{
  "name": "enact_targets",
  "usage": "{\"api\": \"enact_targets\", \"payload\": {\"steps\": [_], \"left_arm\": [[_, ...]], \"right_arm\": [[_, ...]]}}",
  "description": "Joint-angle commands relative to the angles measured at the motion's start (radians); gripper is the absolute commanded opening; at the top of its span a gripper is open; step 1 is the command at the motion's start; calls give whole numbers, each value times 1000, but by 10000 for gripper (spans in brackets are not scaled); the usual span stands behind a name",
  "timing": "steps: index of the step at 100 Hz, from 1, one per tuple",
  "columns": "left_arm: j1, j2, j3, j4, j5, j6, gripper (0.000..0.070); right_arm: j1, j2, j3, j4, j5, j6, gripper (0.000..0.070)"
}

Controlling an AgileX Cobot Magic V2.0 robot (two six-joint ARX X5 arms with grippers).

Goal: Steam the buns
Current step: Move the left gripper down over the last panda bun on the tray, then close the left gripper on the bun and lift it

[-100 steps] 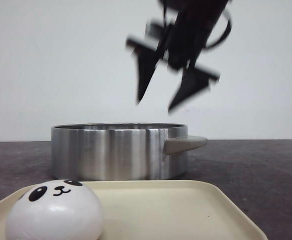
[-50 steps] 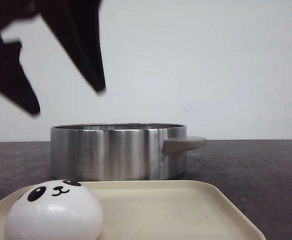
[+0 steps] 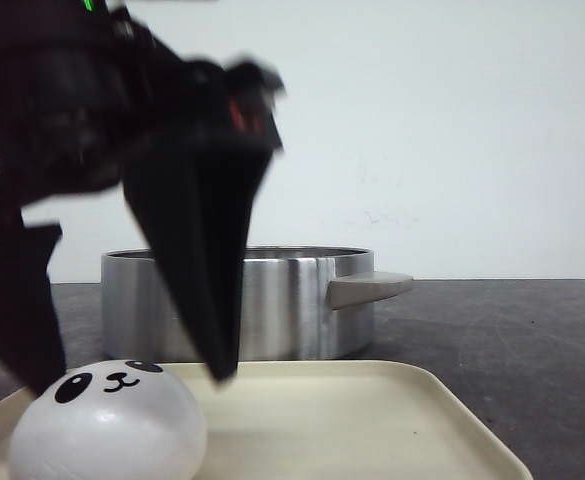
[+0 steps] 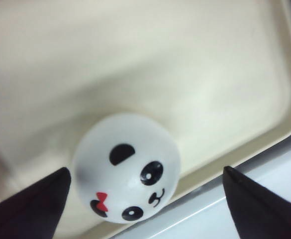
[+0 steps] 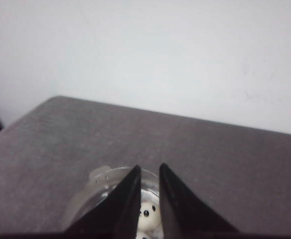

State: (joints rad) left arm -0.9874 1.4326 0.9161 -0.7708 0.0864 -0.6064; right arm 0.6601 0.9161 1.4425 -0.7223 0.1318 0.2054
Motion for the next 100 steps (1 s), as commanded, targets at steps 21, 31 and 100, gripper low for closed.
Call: {"api": "enact_targets", "payload": {"steps": [21,31,100], "left_arm": [[-18,123,14,25,5,18,298],[-19,125,14,33,5,49,4],[201,39,458,-99,-93,727,6]], "right_arm": [[7,4,11,-13,1,-12,62],[7,4,11,-40,2,-13,62],[7,4,11,-68,0,-22,62]]}}
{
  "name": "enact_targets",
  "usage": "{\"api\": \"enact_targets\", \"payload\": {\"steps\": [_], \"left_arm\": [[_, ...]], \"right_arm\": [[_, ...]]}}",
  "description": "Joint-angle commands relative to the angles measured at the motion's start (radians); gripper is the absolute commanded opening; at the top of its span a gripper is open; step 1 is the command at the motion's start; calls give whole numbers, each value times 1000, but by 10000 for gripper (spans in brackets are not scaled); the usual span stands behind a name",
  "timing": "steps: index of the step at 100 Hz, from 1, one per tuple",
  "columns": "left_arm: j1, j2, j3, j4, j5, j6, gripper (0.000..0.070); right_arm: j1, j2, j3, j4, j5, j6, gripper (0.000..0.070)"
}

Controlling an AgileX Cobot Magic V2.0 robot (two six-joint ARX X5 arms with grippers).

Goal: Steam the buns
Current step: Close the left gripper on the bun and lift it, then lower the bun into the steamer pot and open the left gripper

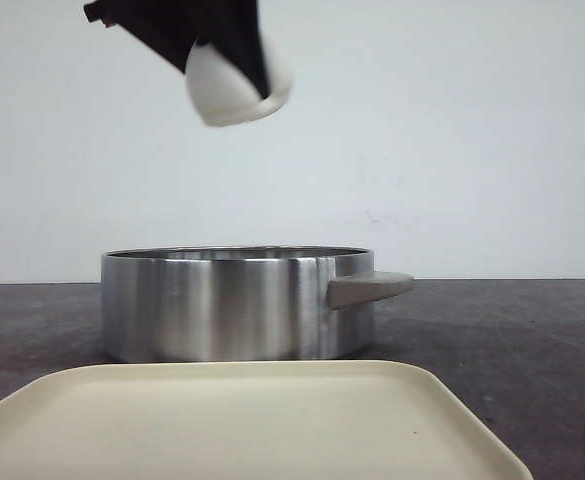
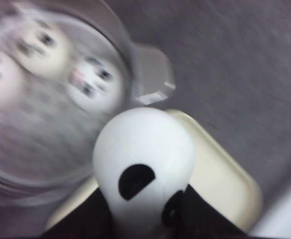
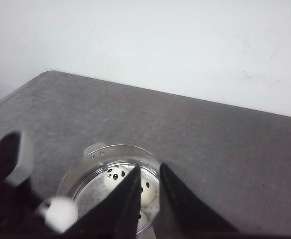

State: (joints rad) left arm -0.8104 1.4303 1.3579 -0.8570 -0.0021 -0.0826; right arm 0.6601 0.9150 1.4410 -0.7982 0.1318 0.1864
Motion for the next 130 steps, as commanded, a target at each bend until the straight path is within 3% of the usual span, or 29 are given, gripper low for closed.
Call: {"api": "enact_targets", "payload": {"steps": [1,9,17,62,70,84,91,111,130], "left_arm": [[32,46,17,-13,-6,220,7],[84,83,18,-7,-29,330,7],[126,128,18,10,-48,380,6],[196,357,18,147,-47,447,15],[196,385,18,157,-47,446,100],[198,404,18,178,-51,433,475],[198,403,21,195,-64,429,561],[198,397,75,167,-166,394,575],[198,362,184,114,-177,307,562]], "right_arm": [[7,5,13,7,0,-3,62],[7,5,13,5,0,-3,62],[7,6,13,3,0,-2,62],[7,6,13,-14,2,19,62],[7,6,13,-23,1,24,62],[7,6,13,-42,2,40,62],[7,6,13,-50,1,42,62],[7,6,13,-57,1,42,62],[7,20,13,-65,3,42,62]]}}
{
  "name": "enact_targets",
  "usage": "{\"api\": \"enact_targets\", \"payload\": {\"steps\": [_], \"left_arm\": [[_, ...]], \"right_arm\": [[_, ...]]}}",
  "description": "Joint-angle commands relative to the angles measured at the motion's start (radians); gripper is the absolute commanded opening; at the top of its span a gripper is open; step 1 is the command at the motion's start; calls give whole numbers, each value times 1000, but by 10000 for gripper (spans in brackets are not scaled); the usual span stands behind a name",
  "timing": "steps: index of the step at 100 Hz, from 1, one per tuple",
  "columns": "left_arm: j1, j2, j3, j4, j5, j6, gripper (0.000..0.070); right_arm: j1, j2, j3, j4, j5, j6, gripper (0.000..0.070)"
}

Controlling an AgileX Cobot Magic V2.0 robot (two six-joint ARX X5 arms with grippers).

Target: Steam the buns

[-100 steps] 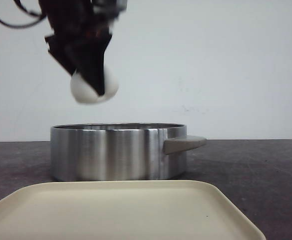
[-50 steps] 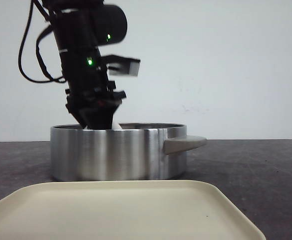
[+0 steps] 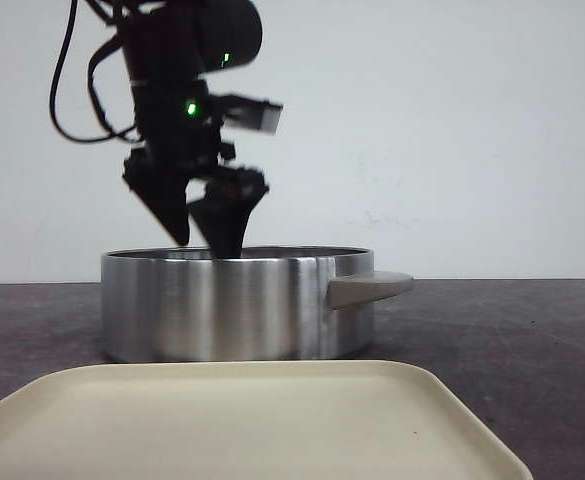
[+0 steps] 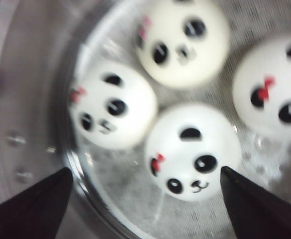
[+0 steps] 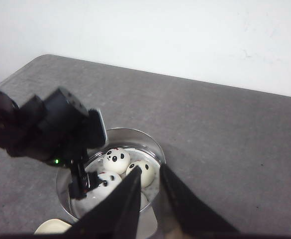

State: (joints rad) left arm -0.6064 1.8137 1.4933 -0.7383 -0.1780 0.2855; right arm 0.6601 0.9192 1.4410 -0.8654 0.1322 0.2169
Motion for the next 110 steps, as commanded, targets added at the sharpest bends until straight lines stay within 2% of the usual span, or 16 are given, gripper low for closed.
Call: {"api": "enact_targets", "payload": {"steps": [1,6,9,17,21,23,28,37,51,65,68,80,91,110], "left_arm": [[-6,-26,53,-6,0,-71,556],[-6,-56,69,-3,13,-127,529],[-6,-80,71,6,29,-169,483],[-4,-158,71,23,92,-303,302],[-2,-202,71,29,126,-358,205],[-2,-224,71,33,138,-378,162],[-2,-279,70,45,147,-400,92],[-18,-380,69,51,134,-404,75],[-64,-535,43,21,79,-413,54],[-108,-721,-84,36,61,-459,33],[-119,-766,-126,40,52,-470,15],[-163,-961,-322,65,-30,-539,15],[-182,-1118,-480,80,-90,-560,14],[-182,-1254,-568,17,-140,-570,15]], "right_arm": [[7,18,13,2,3,11,62],[7,24,12,-5,6,10,62],[7,31,11,-12,10,7,62],[7,48,3,-27,31,-12,61],[7,53,-9,-24,34,-32,35],[7,54,-18,-16,34,-43,10],[8,53,-47,18,30,-62,7],[18,32,-129,138,-7,-117,7],[31,-34,-316,399,-137,-185,7],[32,-88,-495,585,-131,-179,7],[31,-96,-526,609,-126,-179,7],[32,-108,-614,675,-125,-179,7],[32,-105,-649,716,-125,-179,7],[32,-97,-654,763,-125,-175,7]]}}
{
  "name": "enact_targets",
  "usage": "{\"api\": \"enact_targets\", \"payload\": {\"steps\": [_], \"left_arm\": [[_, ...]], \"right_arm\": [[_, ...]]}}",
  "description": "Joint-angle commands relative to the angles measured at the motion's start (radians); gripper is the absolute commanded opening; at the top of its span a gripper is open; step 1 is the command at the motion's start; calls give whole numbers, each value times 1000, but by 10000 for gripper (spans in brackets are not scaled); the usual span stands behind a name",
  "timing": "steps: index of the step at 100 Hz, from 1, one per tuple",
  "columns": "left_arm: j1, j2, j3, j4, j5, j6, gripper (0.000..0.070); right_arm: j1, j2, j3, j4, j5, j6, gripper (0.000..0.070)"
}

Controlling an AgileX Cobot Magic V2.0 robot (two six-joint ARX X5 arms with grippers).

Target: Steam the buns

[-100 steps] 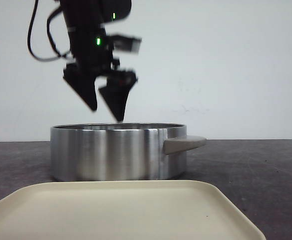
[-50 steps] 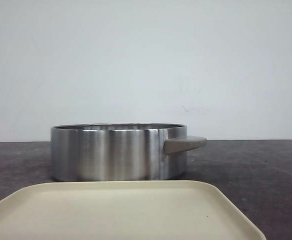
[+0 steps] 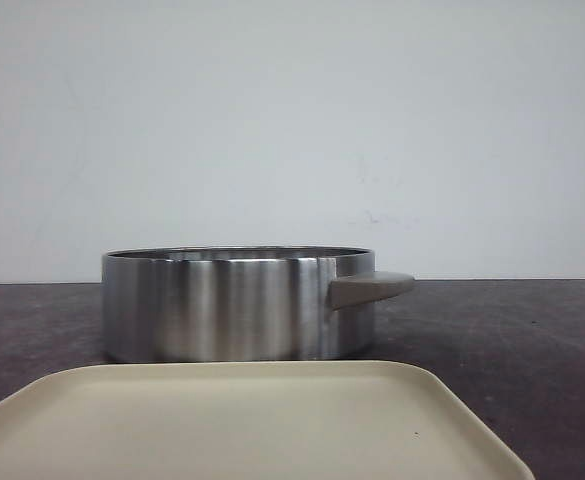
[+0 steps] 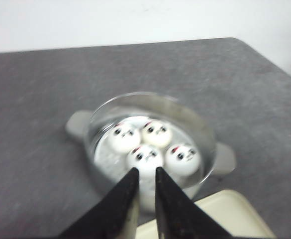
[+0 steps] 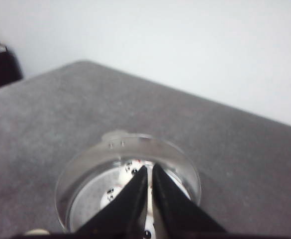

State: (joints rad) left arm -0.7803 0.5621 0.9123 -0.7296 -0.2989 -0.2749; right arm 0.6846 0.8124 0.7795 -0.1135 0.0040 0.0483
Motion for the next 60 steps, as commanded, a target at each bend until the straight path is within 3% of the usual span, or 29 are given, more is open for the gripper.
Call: {"api": "enact_targets", "payload": {"steps": [1,60], "left_arm": [[-8,-5,13,6,-21,-10,16],[-8,-44,13,-40,-19,-29,26]], "right_arm": [[7,10,7,11,3,-6,7],[7,9,8,13,-4,-7,7]]}}
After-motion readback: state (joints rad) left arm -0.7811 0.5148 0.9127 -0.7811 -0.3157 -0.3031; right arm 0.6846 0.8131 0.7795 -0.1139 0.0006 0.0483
